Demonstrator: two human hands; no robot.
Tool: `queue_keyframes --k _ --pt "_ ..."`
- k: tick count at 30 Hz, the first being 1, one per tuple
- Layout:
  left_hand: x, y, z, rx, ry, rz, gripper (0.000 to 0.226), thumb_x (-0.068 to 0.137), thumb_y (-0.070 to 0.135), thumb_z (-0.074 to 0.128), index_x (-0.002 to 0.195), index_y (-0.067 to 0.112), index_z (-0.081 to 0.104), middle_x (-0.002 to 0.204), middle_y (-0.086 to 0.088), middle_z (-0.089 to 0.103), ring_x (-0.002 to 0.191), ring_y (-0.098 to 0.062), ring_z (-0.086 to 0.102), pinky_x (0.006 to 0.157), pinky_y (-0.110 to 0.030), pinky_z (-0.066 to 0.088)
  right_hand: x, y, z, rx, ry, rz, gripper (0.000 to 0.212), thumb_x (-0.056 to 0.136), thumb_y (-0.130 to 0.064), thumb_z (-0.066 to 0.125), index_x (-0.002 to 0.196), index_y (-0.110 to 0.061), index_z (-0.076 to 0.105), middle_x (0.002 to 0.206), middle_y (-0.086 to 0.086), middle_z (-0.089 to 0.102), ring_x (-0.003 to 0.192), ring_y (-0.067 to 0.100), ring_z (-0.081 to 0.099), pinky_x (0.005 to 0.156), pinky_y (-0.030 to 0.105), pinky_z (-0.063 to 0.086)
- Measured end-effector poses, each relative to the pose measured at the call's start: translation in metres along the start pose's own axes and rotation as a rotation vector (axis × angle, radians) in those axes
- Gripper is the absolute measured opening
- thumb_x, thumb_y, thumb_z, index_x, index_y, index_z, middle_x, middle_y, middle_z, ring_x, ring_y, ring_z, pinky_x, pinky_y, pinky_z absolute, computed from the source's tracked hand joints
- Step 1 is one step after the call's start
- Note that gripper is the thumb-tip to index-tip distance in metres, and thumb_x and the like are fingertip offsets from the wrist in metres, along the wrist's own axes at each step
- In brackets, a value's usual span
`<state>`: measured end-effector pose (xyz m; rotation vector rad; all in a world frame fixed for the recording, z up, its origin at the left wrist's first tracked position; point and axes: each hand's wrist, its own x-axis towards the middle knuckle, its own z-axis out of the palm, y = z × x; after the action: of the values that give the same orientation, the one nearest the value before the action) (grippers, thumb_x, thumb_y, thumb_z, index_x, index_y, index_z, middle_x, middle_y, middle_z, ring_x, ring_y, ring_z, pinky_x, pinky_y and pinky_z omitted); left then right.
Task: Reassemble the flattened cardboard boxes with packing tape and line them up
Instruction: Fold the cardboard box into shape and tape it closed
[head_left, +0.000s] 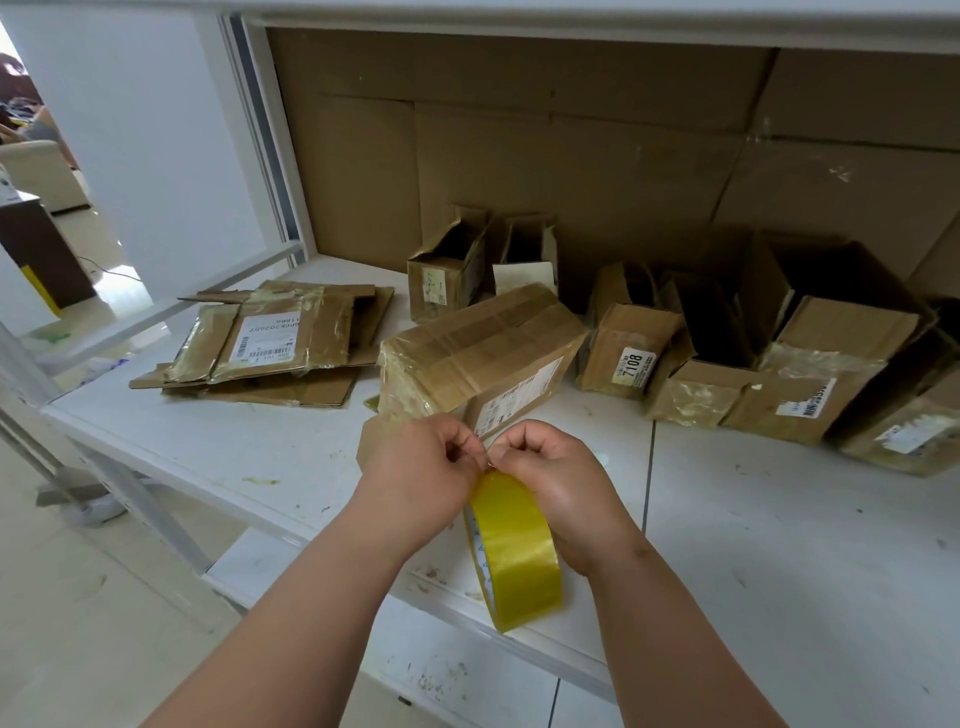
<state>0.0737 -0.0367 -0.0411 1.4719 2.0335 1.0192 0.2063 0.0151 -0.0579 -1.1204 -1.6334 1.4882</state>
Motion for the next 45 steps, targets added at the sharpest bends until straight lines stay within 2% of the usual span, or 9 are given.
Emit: queue_keyframes --k 8,12,15,21,24,30,33,38,45 --pt "0.001 0.015 0.007 0.304 0.037 0.133 0.029 0.095 0.008 0.051 0.073 0.026 0.046 0.081 0.013 0.037 0.065 0.0 0.036 0.064 -0.002 0.034 -0.006 -0.013 -0.005 -0.541 0.176 -0.123 0.016 0.085 -0.027 0.062 0.072 -0.033 0.07 0.088 -0.013 0.069 0.083 0.006 0.062 0.077 0.032 0.053" --pt "-0.003 0.017 0.011 0.264 0.077 0.133 0.026 0.093 0.009 0.05 0.076 0.027 0.043 0.087 0.009 0.049 0.07 -0.004 0.041 0.062 -0.011 0.033 -0.012 -0.013 -0.012 -0.364 0.104 0.0 0.012 0.082 -0.043 0.069 0.093 -0.045 0.068 0.075 -0.018 0.064 0.084 0.007 0.064 0.083 0.033 0.053" --pt "-0.005 0.011 0.017 0.167 0.107 0.153 0.034 0.091 0.004 0.051 0.073 0.031 0.041 0.088 0.003 0.057 0.08 -0.012 0.049 0.06 -0.018 0.03 -0.013 -0.011 -0.024 -0.292 -0.015 0.124 0.058 0.082 -0.045 0.073 0.134 -0.033 0.052 0.087 -0.012 0.064 0.092 0.011 0.065 0.083 0.029 0.051" --pt "-0.008 0.012 0.02 0.006 0.224 0.192 0.024 0.09 0.011 0.067 0.101 0.033 0.066 0.066 0.012 0.058 0.068 -0.002 0.056 0.057 -0.01 0.039 -0.019 -0.002 -0.04 -0.034 -0.141 -0.004 0.047 0.084 -0.022 0.075 0.126 -0.029 0.057 0.078 0.008 0.068 0.074 0.018 0.064 0.076 0.044 0.053" --pt "-0.007 0.015 0.014 0.035 0.19 0.138 0.044 0.091 0.021 0.068 0.128 0.043 0.057 0.067 0.009 0.062 0.067 -0.001 0.058 0.057 -0.01 0.04 -0.021 -0.003 -0.046 -0.236 -0.117 -0.108 0.047 0.084 -0.021 0.075 0.123 -0.038 0.055 0.056 -0.018 0.046 0.058 -0.001 0.045 0.066 0.023 0.039" --pt "-0.009 0.004 0.013 0.253 0.46 0.205 0.024 0.094 0.027 0.055 0.113 0.029 0.068 0.073 -0.003 0.069 0.078 -0.032 0.062 0.065 -0.035 0.048 -0.024 -0.003 -0.048 -0.727 -0.113 -0.142 0.056 0.08 -0.038 0.071 0.129 -0.043 0.044 0.072 -0.018 0.042 0.082 0.007 0.049 0.063 0.02 0.034" --pt "0.0 -0.004 0.009 0.364 0.6 0.291 0.034 0.087 0.033 0.06 0.118 0.018 0.067 0.1 -0.009 0.067 0.099 -0.035 0.051 0.081 -0.044 0.044 -0.027 0.001 -0.04 -0.777 -0.168 -0.097 0.058 0.077 -0.042 0.075 0.127 -0.041 0.045 0.091 -0.017 0.053 0.095 0.009 0.054 0.074 0.026 0.045" --pt "0.018 -0.022 0.001 0.444 0.313 0.022 0.072 0.087 0.051 0.065 0.15 0.041 0.032 0.165 -0.003 0.008 0.151 -0.031 -0.003 0.118 -0.054 0.014 -0.024 0.006 -0.035 -0.583 -0.166 -0.019 0.041 0.081 -0.051 0.071 0.116 -0.036 0.057 0.078 -0.011 0.057 0.08 0.009 0.06 0.069 0.029 0.048" --pt "0.015 -0.034 -0.008 0.004 0.295 0.006 0.057 0.093 0.033 0.065 0.146 0.038 0.043 0.165 0.011 0.008 0.136 -0.022 0.045 0.097 -0.028 0.039 -0.007 0.009 -0.037 -0.455 0.095 -0.012 0.014 0.093 -0.035 0.063 0.106 -0.031 0.063 0.082 -0.011 0.058 0.081 0.007 0.058 0.077 0.025 0.048"
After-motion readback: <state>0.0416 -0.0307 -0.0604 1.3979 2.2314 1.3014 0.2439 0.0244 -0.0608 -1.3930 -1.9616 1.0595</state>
